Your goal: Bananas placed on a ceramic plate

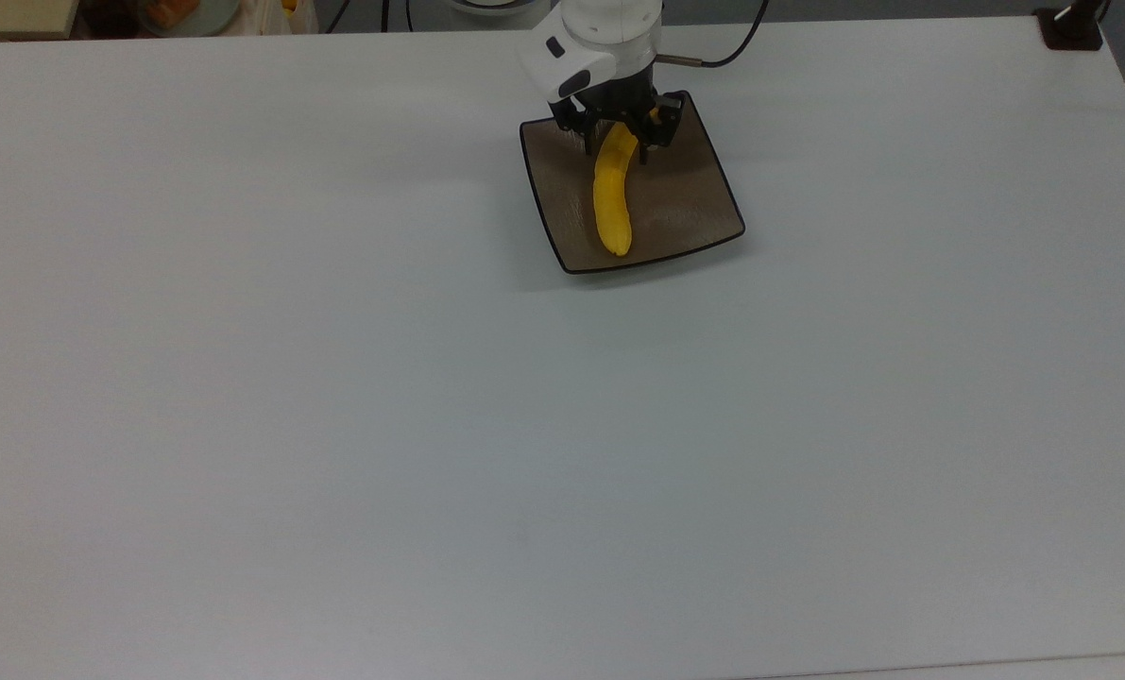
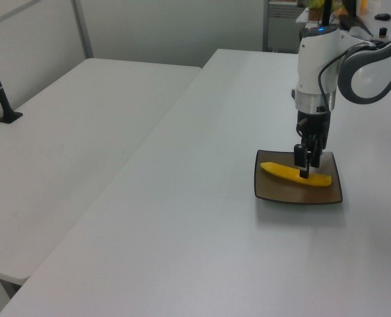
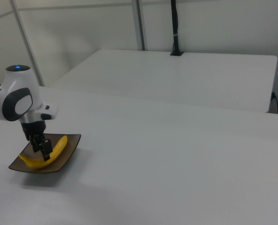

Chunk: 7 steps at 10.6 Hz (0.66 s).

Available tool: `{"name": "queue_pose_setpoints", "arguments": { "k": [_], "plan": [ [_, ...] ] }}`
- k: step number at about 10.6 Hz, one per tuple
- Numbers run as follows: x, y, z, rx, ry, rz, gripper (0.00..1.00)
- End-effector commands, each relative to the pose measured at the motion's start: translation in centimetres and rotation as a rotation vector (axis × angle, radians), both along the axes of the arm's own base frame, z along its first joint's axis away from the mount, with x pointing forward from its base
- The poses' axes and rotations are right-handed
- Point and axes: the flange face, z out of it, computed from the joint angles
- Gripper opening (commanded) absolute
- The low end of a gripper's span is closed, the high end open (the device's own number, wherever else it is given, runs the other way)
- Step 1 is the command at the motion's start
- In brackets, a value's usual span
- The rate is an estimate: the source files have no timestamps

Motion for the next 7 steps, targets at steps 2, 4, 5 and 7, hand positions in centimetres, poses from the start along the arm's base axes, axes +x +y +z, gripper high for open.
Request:
{"name": "queue_pose_setpoints", "arguments": {
  "k": [2, 4, 5, 7],
  "plan": [
    [0.4, 0.5, 5.7, -0.009, 0.032, 0.014, 1.0],
    [2.1, -0.3, 11.7, -0.029, 0.033, 0.025, 1.0],
    [2.8, -1.0, 14.5, -0.045, 0.025, 0.025, 1.0],
    [4.1, -3.5, 20.1, -0.041, -0.01, -0.015, 1.0]
  ]
}}
